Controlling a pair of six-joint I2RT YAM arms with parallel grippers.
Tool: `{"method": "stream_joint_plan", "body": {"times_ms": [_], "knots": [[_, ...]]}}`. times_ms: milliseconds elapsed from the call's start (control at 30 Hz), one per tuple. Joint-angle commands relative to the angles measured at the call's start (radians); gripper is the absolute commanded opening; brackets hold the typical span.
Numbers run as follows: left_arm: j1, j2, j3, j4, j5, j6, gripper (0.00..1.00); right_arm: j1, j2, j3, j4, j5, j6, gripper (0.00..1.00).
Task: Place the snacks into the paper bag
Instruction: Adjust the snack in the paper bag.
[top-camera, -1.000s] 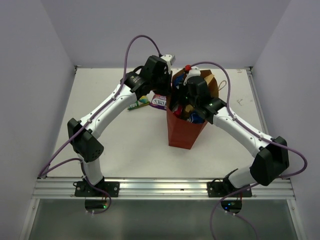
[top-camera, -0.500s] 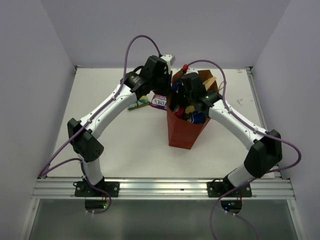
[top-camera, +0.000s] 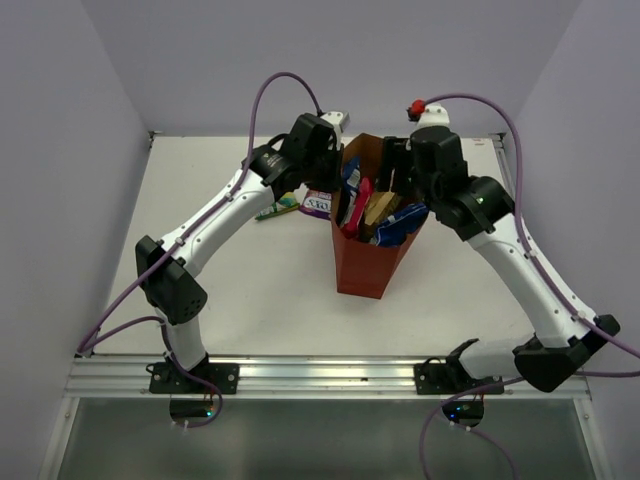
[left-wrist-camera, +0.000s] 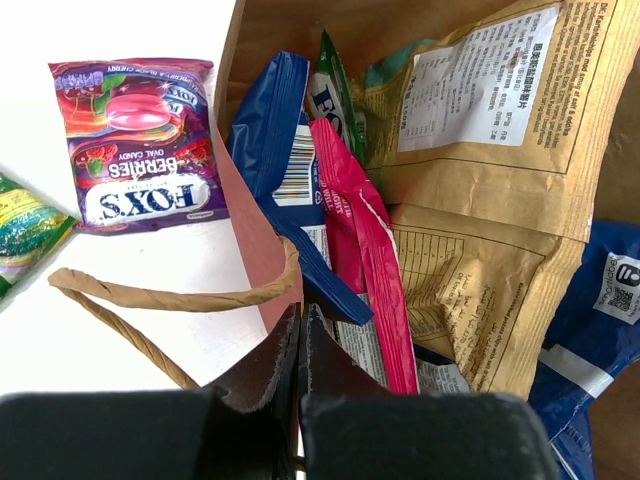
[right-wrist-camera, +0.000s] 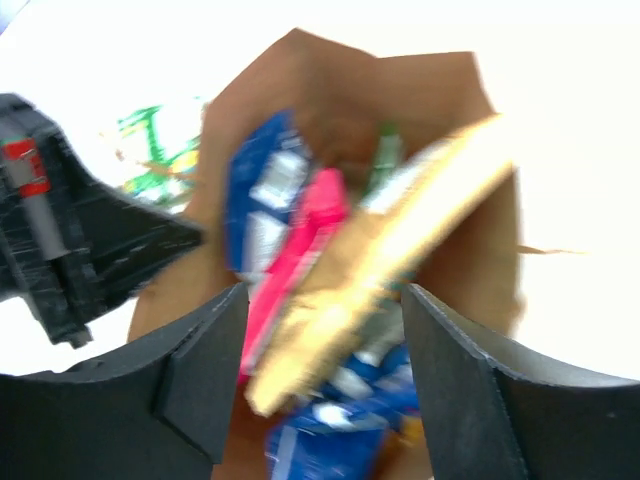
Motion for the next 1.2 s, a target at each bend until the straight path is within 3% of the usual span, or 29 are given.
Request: {"method": "stream_joint_plan", "body": {"times_ms": [0,133,433,633,700,800,933,1000,1100,1167], "knots": [[-0.005,-0.056,-0.012,0.05,-0.002,0.009,0.0,-0.008,-0.035,0.029,-0.116,0.217,-0.025,0.68],[-0.002,-0.059,-0.014,0.05,-0.006,0.013,0.0,-0.046,-0.06,-0.014,-0.121,0.255,-0.024,0.69],[-0.002,-0.067,-0.028,0.049,-0.005,0.016,0.0,-0.211,-0.034,-0.147,-0.089,0.116,0.001,0.68],[0.001,-0.064,-0.032,0.053,0.007,0.019,0.0,-0.267,0.003,-0.209,0.014,-0.002,-0.004,0.5],[0.001,-0.062,-0.035,0.053,0.017,0.018,0.0,-0.267,0.024,-0.208,0.046,-0.051,-0.014,0.36],[0.001,-0.056,-0.041,0.059,0.041,0.018,0.0,-0.267,0.056,-0.172,0.054,-0.136,-0.031,0.0],[0.01,-0.07,-0.048,0.052,0.058,0.021,0.0,-0.199,0.09,0.043,-0.011,-0.206,-0.054,0.0],[0.03,-0.102,-0.084,0.072,0.047,0.016,0.0,-0.081,0.112,0.181,-0.069,-0.163,-0.062,0.0],[0.061,-0.13,-0.127,0.095,0.049,-0.014,0.0,-0.008,0.129,0.237,-0.081,-0.2,-0.05,0.0],[0.059,-0.128,-0.127,0.093,0.084,-0.02,0.0,-0.01,0.113,0.208,-0.08,-0.118,-0.06,0.0]]}}
